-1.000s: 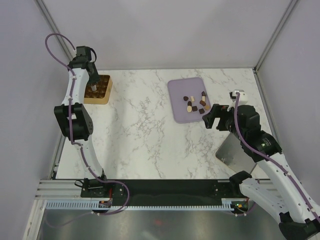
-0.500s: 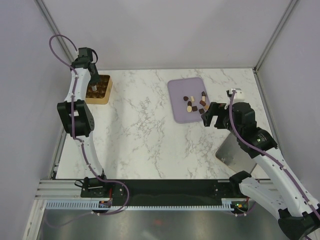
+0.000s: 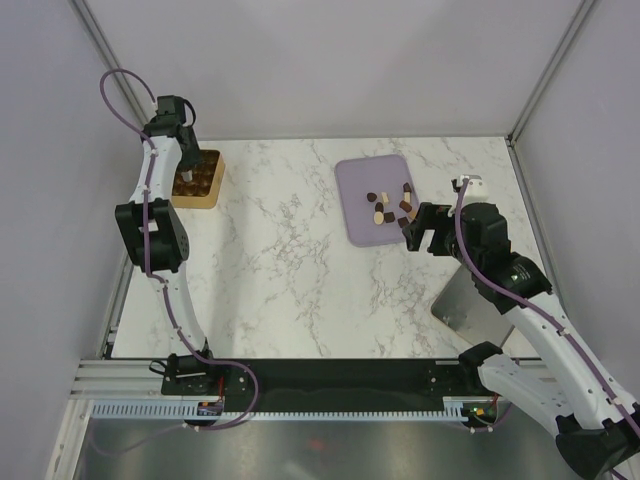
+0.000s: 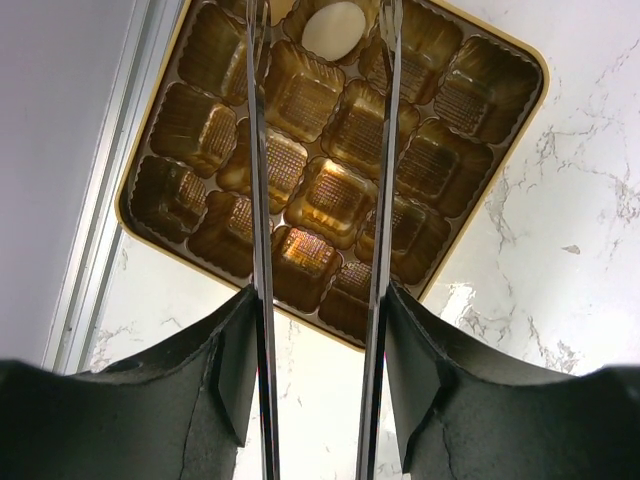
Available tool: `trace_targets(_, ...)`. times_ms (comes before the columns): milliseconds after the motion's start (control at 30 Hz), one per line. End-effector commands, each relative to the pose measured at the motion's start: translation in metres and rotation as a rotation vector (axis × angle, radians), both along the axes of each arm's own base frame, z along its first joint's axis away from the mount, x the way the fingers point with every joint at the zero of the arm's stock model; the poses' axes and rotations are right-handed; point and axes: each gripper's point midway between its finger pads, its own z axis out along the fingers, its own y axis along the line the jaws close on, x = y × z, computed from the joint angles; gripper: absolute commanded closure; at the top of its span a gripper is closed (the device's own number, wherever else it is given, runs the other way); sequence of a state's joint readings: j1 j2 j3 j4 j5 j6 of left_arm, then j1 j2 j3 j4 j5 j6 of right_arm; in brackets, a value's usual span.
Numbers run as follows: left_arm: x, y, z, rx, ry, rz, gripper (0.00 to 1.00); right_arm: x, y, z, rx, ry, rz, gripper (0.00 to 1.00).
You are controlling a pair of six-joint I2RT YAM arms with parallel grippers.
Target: Pack the chocolate
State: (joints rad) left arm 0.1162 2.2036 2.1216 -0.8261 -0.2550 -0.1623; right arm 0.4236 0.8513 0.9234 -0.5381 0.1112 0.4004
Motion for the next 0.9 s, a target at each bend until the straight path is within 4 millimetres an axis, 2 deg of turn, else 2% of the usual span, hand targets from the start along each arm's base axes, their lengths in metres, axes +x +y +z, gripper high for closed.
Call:
trace_targets(0,0.009,0.002,0.054,0.039,-0.127,-0.031,0.43,0.003,0.000,0.011,0.013,-0.042,-0.009,0.03)
trace_targets(133,0.000,-0.016,0.068,0.008,-0.150,-0.066,0.43,0.000,0.001,0.016,0.028,-0.049,-0.004,0.03)
trace_targets(167,-0.003,-0.027,0.064,0.003,-0.136,-0.086,0.43,-0.001,0.001,0.019,0.035,-0.051,-0.003,0.03)
trace_targets(200,-0.007,-0.035,0.073,-0.004,-0.154,-0.098,0.43,-0.003,0.002,0.020,0.038,-0.051,0.004,0.03)
trace_targets(267,-0.012,-0.064,0.066,-0.038,-0.135,-0.162,0.44,-0.006,0.002,0.022,0.052,-0.054,0.007,0.03)
trace_targets(300,-0.016,-0.070,0.071,-0.039,-0.141,-0.174,0.44,-0.009,0.002,0.022,0.055,-0.056,0.011,0.02)
trace_targets(367,-0.025,-0.112,0.065,-0.044,-0.117,-0.256,0.44,-0.011,0.001,0.018,0.056,-0.048,0.011,0.03)
trace_targets(433,-0.035,-0.133,0.071,-0.032,-0.121,-0.295,0.44,-0.015,0.000,0.014,0.052,-0.034,0.015,0.03)
trace_targets(467,-0.042,-0.155,0.064,-0.034,-0.101,-0.343,0.44,-0.016,0.000,0.015,0.053,-0.031,0.017,0.03)
trace_targets(533,-0.053,-0.178,0.067,-0.049,-0.103,-0.397,0.44,-0.020,-0.001,0.016,0.053,-0.029,0.022,0.03)
trace_targets(567,-0.062,-0.197,0.064,-0.053,-0.092,-0.440,0.44,-0.021,-0.002,0.019,0.053,-0.034,0.021,0.03)
trace_targets(633,-0.071,-0.219,0.065,-0.068,-0.094,-0.488,0.44,-0.025,-0.005,0.023,0.054,-0.045,0.018,0.03)
trace_targets(700,-0.086,-0.249,0.067,-0.093,-0.092,-0.559,0.44,-0.028,-0.009,0.024,0.044,-0.049,0.006,0.03)
trace_targets(733,-0.097,-0.271,0.066,-0.121,-0.088,-0.615,0.45,-0.028,-0.010,0.024,0.040,-0.047,0.003,0.03)
trace_targets(833,-0.115,-0.310,0.068,-0.193,-0.098,-0.695,0.45,-0.030,-0.014,0.022,0.026,-0.041,-0.010,0.03)
trace_targets(867,-0.128,-0.330,0.062,-0.209,-0.083,-0.745,0.45,-0.030,-0.015,0.021,0.022,-0.041,-0.011,0.03)
